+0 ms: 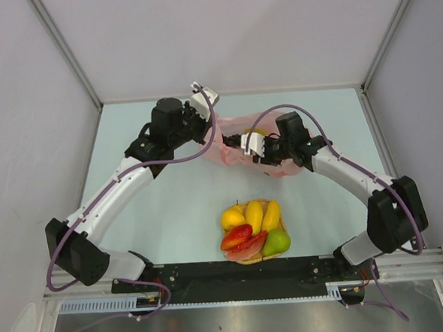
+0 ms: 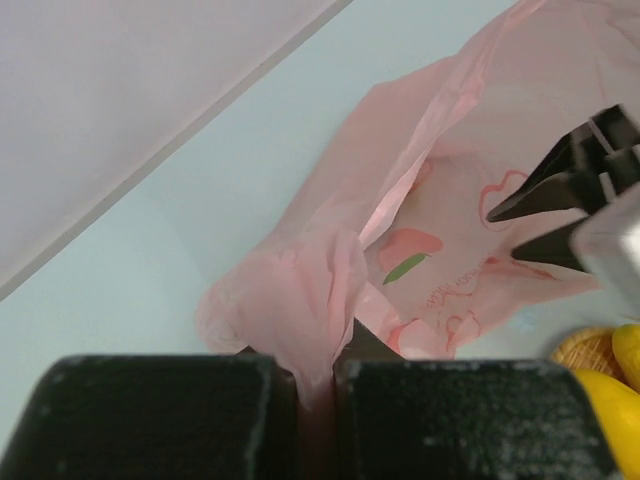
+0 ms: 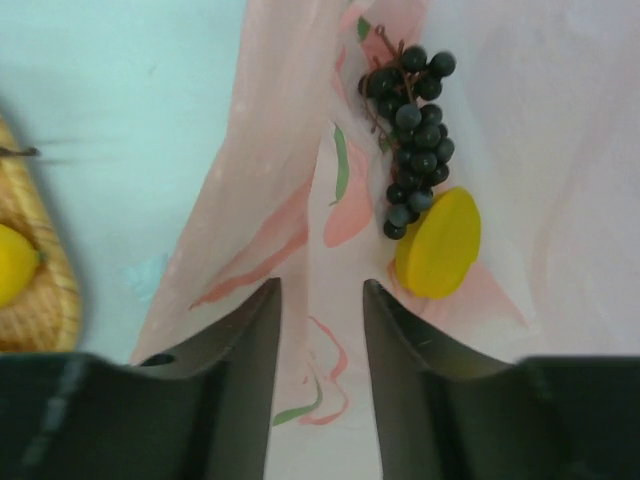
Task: Take the fake fruits out of the plastic bag
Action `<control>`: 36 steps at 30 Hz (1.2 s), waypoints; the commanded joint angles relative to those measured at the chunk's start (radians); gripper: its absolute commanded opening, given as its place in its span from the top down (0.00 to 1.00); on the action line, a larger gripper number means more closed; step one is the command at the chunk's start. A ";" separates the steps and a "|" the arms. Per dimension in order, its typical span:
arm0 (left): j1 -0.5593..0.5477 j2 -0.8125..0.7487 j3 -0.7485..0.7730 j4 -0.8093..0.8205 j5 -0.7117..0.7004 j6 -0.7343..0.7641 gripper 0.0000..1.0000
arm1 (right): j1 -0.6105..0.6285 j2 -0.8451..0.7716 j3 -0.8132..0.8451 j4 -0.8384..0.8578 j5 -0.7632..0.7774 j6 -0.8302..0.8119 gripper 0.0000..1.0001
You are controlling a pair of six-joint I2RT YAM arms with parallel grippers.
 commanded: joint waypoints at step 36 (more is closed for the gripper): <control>-0.022 0.076 0.032 0.011 0.113 0.017 1.00 | -0.141 0.464 0.435 0.069 0.022 0.292 0.80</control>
